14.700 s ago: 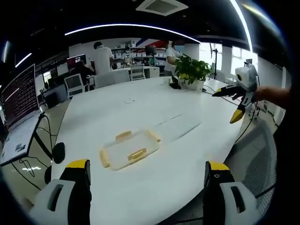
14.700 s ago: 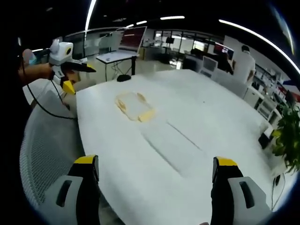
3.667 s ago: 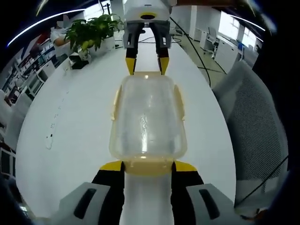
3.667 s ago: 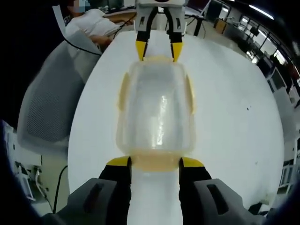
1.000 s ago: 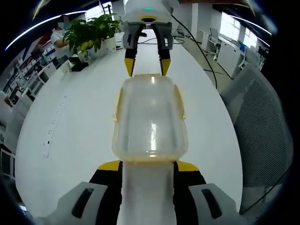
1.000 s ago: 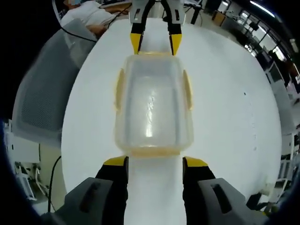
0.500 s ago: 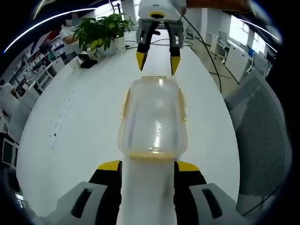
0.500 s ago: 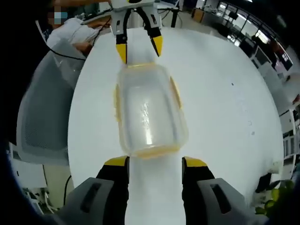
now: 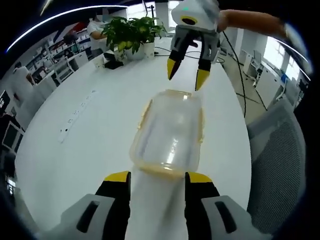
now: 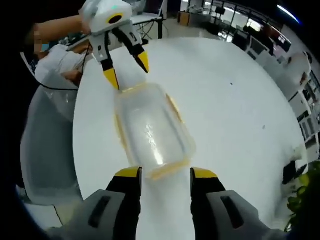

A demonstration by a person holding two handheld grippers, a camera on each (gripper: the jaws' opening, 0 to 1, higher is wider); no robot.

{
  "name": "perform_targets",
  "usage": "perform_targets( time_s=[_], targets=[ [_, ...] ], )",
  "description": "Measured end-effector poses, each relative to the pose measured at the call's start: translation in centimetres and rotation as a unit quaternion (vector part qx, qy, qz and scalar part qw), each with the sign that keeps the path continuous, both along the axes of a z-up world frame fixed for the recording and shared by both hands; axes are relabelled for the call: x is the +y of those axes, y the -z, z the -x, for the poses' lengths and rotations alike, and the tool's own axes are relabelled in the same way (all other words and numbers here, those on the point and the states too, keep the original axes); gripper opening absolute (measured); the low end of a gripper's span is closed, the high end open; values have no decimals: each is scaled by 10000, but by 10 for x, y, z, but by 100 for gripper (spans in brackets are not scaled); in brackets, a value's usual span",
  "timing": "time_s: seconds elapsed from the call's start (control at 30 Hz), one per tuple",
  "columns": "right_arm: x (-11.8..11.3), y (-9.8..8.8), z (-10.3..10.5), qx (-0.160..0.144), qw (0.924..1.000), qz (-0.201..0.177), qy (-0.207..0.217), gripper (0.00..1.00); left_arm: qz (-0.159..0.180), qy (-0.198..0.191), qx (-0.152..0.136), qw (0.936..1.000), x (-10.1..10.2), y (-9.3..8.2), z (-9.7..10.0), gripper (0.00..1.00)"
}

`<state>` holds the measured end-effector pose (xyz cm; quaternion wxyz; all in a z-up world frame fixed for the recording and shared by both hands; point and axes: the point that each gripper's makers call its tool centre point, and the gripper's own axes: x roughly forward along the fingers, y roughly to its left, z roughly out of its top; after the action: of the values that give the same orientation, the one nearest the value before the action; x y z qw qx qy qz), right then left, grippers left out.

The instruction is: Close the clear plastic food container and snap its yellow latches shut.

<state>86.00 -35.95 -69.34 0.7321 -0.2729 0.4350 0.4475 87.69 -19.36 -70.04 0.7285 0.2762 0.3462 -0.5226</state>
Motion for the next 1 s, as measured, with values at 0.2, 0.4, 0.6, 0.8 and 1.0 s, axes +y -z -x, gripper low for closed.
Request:
perform_targets(
  time_s=[0.2, 0.4, 0.6, 0.8, 1.0],
  targets=[
    [-2, 0, -4, -65, 9984, -96, 549, 34, 148, -503, 158, 9985, 1, 3, -1, 35],
    [-3, 4, -5, -68, 9965, -156, 820, 34, 251, -941, 178, 9951, 4, 5, -4, 34],
    [-1, 10, -5, 165, 9870, -442, 1538, 33, 454, -1376, 405, 9886, 5, 10, -3, 34],
    [-1, 13, -9, 356, 9716, -832, 2188, 32, 678, -1780, 637, 9796, 5, 12, 1, 33],
    [2, 18, -5, 428, 9681, -898, 2299, 31, 953, -2163, 937, 9671, 0, 15, 4, 32]
  ],
)
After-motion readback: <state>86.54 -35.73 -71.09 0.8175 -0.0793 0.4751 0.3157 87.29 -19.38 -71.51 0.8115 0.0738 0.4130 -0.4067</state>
